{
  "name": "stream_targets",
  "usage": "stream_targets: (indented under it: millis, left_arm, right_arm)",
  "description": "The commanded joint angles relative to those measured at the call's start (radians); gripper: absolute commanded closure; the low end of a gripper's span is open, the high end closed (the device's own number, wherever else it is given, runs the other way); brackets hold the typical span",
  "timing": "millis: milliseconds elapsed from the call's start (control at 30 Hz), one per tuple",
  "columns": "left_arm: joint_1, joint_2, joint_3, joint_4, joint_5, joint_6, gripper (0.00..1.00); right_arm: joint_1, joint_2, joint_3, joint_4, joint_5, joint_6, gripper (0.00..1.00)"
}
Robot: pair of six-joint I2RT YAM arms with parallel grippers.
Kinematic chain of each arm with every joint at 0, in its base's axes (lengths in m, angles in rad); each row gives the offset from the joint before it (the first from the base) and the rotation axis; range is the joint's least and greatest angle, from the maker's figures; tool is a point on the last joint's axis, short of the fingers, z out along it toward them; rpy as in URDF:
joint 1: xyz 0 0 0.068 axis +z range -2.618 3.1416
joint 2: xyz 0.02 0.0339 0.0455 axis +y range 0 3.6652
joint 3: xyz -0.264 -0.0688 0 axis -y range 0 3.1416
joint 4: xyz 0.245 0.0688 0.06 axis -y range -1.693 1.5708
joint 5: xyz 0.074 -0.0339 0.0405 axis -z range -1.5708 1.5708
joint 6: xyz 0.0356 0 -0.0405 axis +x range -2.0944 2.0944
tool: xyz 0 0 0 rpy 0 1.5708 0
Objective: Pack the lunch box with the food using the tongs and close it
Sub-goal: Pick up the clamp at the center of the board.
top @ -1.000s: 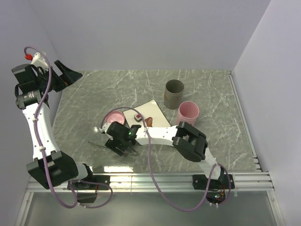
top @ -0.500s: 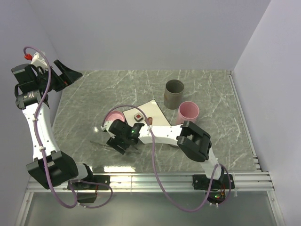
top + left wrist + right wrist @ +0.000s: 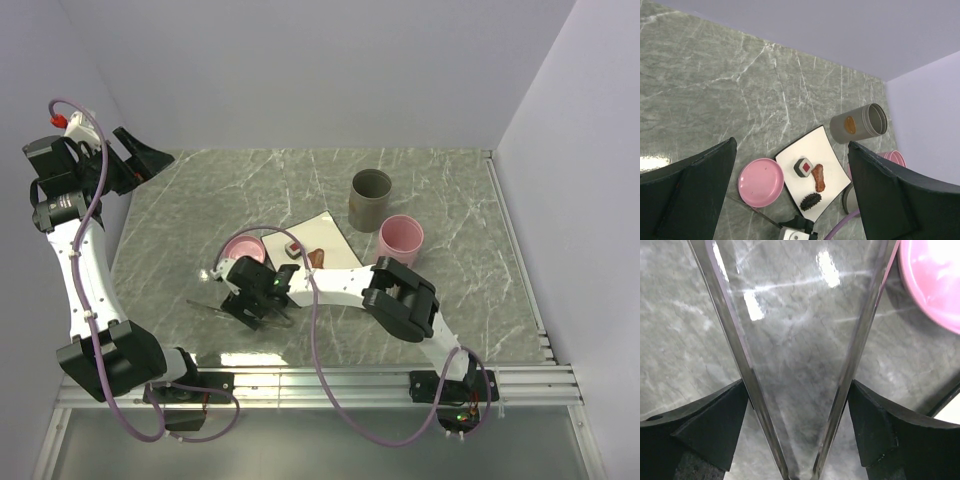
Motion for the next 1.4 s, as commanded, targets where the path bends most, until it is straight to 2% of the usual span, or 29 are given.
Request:
stream_targets:
  millis: [0, 267, 467, 600, 667, 1067, 1233, 1367]
  left_arm:
    - [0.005, -0.016, 0.048, 0.02, 0.03, 0.006, 0.01]
    - [0.01, -0.014, 0.038, 0.028, 0.031, 0.002, 0.01]
    - [0.011, -0.02, 0.025, 0.029, 0.03, 0.006, 0.01]
    - [0.011, -0.017, 0.029, 0.006, 0.025, 0.036, 0.0]
    - [0.013, -0.017, 0.029, 0.0, 0.04, 0.052, 0.0]
    - [0.016, -0.029, 0.032, -0.009, 0.134, 0.088, 0.01]
    - [0.016, -0.042, 0.025, -0.041, 0.157, 0.146, 0.01]
    - [0.016, -0.052, 0.018, -0.058, 0.221, 0.181, 0.01]
  right_arm:
    - [0.0, 0.037, 0.048, 0.023, 0.008, 0.005, 0.14]
    - [0.0, 0.059, 0.045, 0.023, 0.013, 0.007, 0.14]
    - [0.001, 0.025, 0.033, 0.016, 0.014, 0.021, 0.28]
    - [0.001, -0.074, 0.014, -0.006, -0.012, 0.027, 0.36]
    - [-0.002, -0.108, 0.005, -0.016, -0.012, 0.024, 0.36]
    - [-0.052, -0.315, 0.029, -0.189, -0.165, -0.008, 0.41]
    - [-0.132, -0.417, 0.008, -0.234, -0.258, -0.016, 0.43]
    - [-0.22, -0.505, -0.026, -0.247, -0.401, -0.013, 0.44]
